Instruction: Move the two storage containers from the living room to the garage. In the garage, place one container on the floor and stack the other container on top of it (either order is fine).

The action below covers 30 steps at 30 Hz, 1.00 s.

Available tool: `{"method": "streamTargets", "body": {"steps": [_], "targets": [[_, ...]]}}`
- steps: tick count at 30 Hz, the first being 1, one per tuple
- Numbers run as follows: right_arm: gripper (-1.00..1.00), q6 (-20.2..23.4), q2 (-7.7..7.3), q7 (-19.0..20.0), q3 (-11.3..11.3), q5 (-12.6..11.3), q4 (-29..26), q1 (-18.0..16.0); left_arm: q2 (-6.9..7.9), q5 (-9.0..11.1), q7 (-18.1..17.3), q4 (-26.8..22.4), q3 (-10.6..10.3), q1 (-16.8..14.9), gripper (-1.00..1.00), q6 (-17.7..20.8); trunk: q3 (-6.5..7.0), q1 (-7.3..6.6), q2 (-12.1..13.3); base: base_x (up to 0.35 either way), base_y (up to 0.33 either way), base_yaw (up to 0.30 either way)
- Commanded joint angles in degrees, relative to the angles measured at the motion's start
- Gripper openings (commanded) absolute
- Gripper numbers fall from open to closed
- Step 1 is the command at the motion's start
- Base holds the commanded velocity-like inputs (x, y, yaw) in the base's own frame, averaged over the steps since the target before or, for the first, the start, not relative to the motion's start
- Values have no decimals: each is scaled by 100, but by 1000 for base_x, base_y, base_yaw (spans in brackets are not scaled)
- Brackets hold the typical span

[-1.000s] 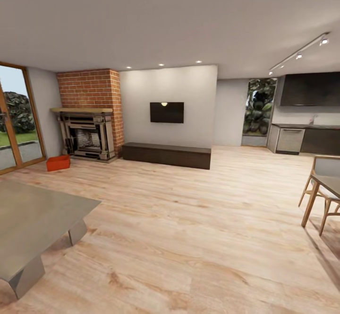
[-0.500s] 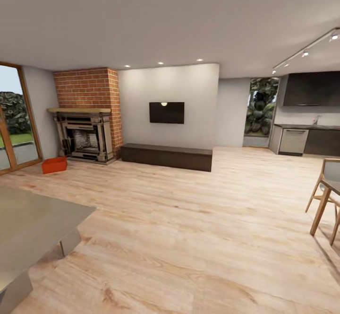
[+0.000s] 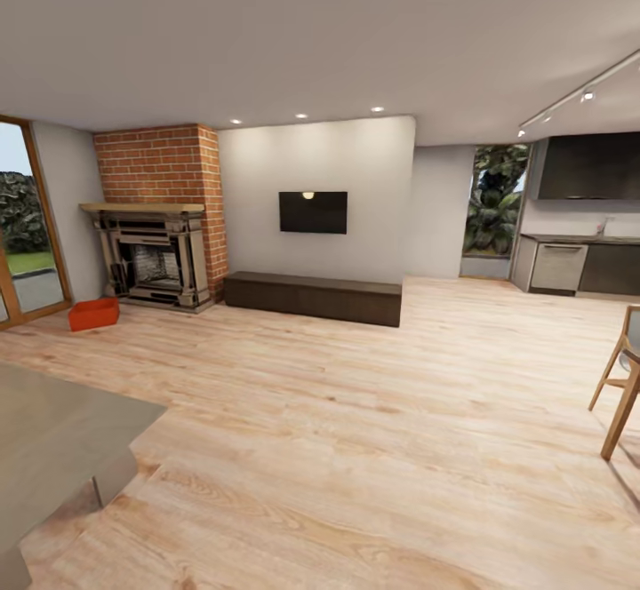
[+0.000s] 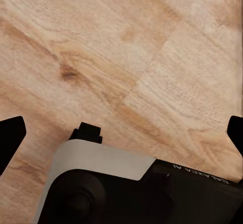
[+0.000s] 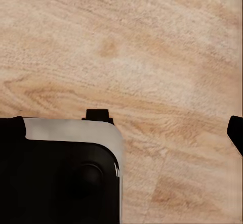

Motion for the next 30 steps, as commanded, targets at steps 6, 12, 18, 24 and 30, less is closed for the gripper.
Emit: {"method": "streamTargets", "body": {"steps": [6, 12, 18, 24, 30], "targets": [[100, -28, 1, -17, 44, -11, 18, -8, -1, 25, 10, 6, -12, -4, 100, -15, -7, 4, -4, 322, -93, 0], [100, -20, 1, -17, 47, -10, 18, -8, -1, 25, 10, 3, -12, -4, 100, -15, -7, 4, -4, 322, -95, 0], [100, -19, 1, -17, 47, -10, 18, -8, -1, 25, 10, 4, -12, -4, 100, -15, -7, 4, -4, 322, -95, 0], [100, -21, 1, -17, 47, -10, 18, -8, -1, 25, 10, 3, -12, -4, 100, -15, -7, 4, -4, 322, -95, 0], [100, -24, 1, -17, 47, -10, 18, -8, -1, 25, 10, 3, -12, -4, 100, -22, -7, 4, -4, 322, -89, 0]]}}
